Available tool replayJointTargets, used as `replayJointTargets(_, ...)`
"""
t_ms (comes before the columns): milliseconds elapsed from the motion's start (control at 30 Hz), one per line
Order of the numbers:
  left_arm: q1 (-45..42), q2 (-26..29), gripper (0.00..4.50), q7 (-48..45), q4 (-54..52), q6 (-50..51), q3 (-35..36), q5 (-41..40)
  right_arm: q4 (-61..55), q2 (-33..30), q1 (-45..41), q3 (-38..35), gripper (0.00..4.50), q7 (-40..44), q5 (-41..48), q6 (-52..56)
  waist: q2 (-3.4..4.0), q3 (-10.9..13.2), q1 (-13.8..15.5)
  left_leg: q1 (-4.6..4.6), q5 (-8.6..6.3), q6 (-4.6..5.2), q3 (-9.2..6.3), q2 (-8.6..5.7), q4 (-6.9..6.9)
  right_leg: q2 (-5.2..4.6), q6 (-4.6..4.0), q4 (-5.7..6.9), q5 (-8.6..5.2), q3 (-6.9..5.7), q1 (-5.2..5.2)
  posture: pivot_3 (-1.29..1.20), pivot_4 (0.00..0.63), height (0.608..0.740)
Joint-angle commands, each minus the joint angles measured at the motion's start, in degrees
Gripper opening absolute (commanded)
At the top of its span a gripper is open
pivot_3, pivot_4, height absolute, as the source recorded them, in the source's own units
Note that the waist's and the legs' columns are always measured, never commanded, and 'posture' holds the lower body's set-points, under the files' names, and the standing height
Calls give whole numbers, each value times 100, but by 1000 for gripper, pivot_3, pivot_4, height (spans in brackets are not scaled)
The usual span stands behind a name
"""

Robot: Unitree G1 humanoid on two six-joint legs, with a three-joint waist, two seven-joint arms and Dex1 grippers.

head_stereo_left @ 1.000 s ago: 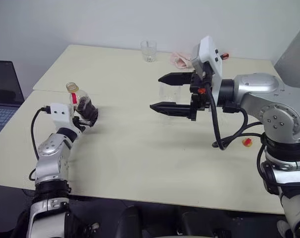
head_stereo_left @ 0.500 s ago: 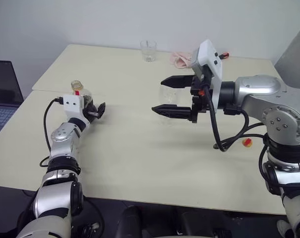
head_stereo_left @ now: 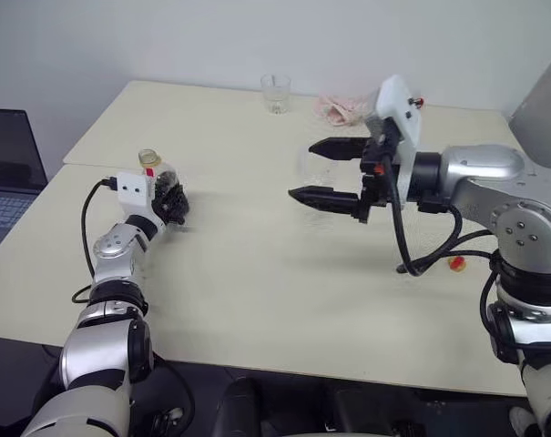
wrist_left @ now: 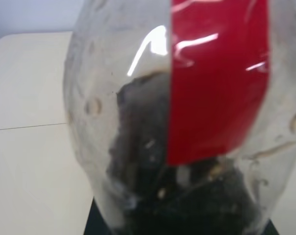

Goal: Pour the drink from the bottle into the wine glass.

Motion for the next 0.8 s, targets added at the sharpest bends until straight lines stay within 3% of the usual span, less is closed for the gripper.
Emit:
replayJointTargets(33,-381,69,770,-202,-101,-52,-80,36,-237,-58,270,-619,4500,-251,160,-24,-4,2,4,-1,0,0,0,0,0,0,0,-1,0,-2,0,0,150,740)
replayJointTargets(233,-1439,-28,760,-511,-17,-125,-634,510,-763,28,2545,-1768,4500,-539,-77,-890,-26,-4,147,-42,1,-2,-23,-2,9,2,-1,-19,-1,-68,-1,0,150,740)
replayJointTargets(367,-2163,-201,756,-531,152,-639,-1164,1075,-1355,168,3665,-1783,4500,-626,-357,-1602,-17,1,155,-63,1,-2,-22,-14,20,4,0,-13,-1,-66,-17,0,150,740)
replayJointTargets(800,-3271,-448,746,337,758,-1863,-2482,2678,-2198,827,4132,-1039,4500,-1426,-654,-2459,-14,3,-12,-66,1,-2,-42,-8,77,32,14,28,-9,-72,-14,0,150,740)
